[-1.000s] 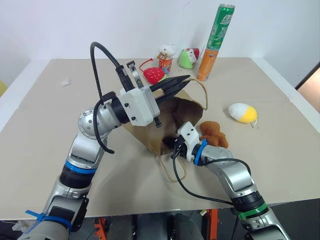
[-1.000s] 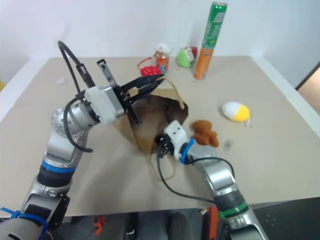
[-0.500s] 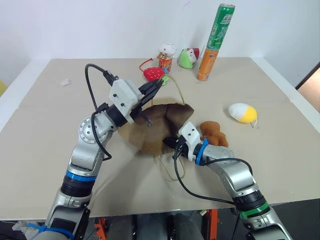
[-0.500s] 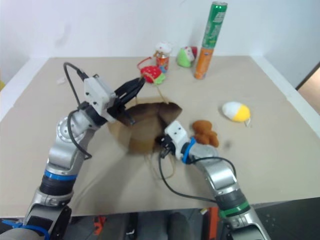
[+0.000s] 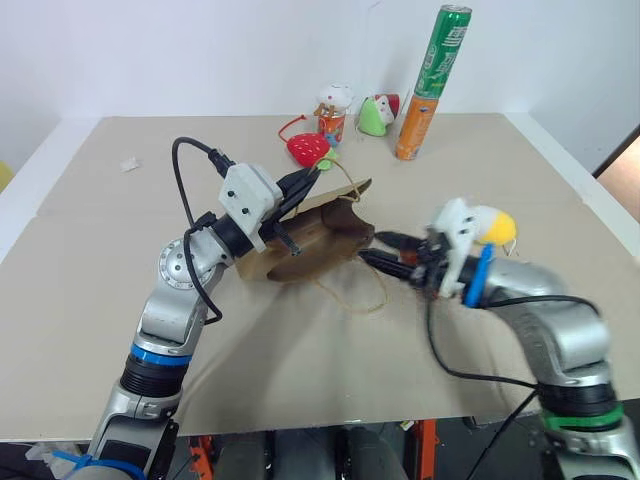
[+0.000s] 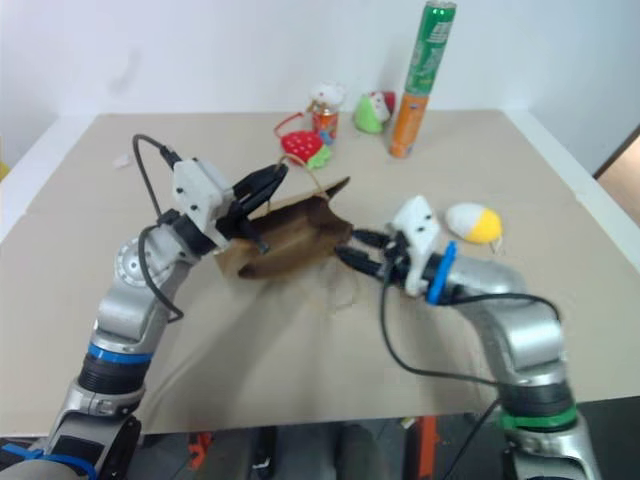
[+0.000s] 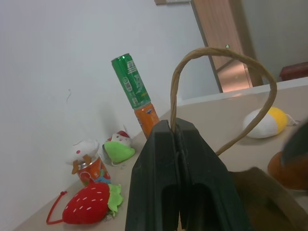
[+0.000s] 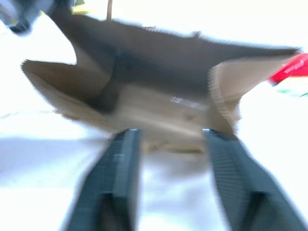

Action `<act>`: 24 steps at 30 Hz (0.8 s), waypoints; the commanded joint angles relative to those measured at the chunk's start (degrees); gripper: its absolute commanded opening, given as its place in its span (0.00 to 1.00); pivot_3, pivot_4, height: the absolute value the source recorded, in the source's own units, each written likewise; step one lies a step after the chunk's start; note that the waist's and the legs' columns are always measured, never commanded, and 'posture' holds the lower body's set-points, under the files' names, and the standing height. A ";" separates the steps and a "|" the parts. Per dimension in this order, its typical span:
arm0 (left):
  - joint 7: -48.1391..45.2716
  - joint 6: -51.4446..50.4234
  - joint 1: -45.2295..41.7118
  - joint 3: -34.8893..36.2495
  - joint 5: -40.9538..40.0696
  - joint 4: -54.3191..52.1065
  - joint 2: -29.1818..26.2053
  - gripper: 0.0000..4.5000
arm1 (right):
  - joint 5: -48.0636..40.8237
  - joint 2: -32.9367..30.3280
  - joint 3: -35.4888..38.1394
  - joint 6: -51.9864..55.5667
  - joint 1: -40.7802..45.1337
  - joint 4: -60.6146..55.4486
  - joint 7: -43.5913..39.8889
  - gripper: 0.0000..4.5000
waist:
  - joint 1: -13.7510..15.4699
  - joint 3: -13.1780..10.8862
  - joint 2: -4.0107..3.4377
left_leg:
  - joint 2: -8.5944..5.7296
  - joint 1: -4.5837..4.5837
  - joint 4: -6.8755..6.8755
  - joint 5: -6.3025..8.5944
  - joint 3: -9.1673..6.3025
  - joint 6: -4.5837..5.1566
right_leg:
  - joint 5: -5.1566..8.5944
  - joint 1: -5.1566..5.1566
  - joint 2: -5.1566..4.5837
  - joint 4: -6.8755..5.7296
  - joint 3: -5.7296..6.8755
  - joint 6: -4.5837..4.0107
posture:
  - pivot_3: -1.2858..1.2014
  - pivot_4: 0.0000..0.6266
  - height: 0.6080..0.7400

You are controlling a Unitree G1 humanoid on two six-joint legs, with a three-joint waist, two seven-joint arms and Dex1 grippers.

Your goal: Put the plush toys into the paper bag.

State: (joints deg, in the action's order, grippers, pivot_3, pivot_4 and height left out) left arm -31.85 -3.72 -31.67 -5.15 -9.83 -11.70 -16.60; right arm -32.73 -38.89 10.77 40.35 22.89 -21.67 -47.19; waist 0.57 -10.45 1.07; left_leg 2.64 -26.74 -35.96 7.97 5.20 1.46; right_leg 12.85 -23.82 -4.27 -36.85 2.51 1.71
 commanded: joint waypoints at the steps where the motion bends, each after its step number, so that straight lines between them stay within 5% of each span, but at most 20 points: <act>1: 0.24 0.56 -0.30 -0.37 0.47 -0.91 0.17 0.00 | -4.84 -3.01 7.31 3.58 1.76 2.27 0.29 0.88 | -0.01 0.00 0.00 | 0.00 0.00 0.00 0.00 0.01 0.00 | -0.01 -0.02 0.01 0.00 -0.02 -0.01 | 0.52 0.24 1.00; 3: 0.19 0.59 -0.24 -0.60 0.47 -1.07 0.35 0.00 | -3.67 -5.47 8.34 2.79 1.56 5.22 -0.09 0.99 | -0.01 0.00 0.00 | 0.00 0.00 0.00 0.00 0.01 0.00 | -0.04 -0.04 0.02 0.00 -0.04 -0.04 | 0.52 0.24 1.00; 7: 0.52 0.53 -0.15 -0.95 0.43 -1.36 0.75 0.00 | 3.12 -8.07 3.92 -2.32 -0.66 10.08 -0.15 0.99 | -0.02 0.01 0.02 | 0.00 0.00 0.00 -0.01 0.05 0.01 | -0.05 -0.06 0.03 0.00 -0.11 -0.04 | 0.52 0.24 1.00; 15: 1.96 -1.22 0.24 -0.83 -0.28 -4.05 2.46 0.00 | 12.31 -2.36 -4.51 -5.83 -0.71 20.65 6.03 0.99 | -0.07 0.00 -0.01 | 0.00 -0.01 0.00 -0.06 0.15 0.09 | -0.10 -0.14 0.14 0.00 -0.34 0.08 | 0.52 0.24 1.00; 19: 3.50 -2.70 0.86 0.67 -1.89 -4.90 3.19 0.00 | 13.87 -3.05 -7.08 -4.68 -1.89 20.79 4.78 0.71 | -0.06 0.00 0.01 | 0.00 -0.02 -0.03 -0.06 0.15 0.10 | -0.11 -0.12 0.14 0.00 -0.35 0.12 | 0.52 0.24 1.00; 24: 3.59 -6.01 1.44 1.88 -5.67 -5.31 3.97 0.00 | 13.69 -3.43 -6.17 -4.92 -0.46 18.73 3.88 0.23 | -0.07 0.01 0.01 | 0.02 -0.02 -0.07 -0.06 0.12 0.10 | -0.15 -0.10 0.19 0.00 -0.35 0.13 | 0.52 0.24 1.00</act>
State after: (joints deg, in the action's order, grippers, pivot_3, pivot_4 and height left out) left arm -28.37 -8.91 -30.11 -4.31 -13.60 -14.57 -12.84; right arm -18.81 -41.18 3.80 35.28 21.18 -0.70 -42.60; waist 0.50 -10.45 1.08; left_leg 2.66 -26.76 -36.04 7.91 5.31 1.56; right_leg 12.69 -23.93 -4.08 -36.85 2.16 1.84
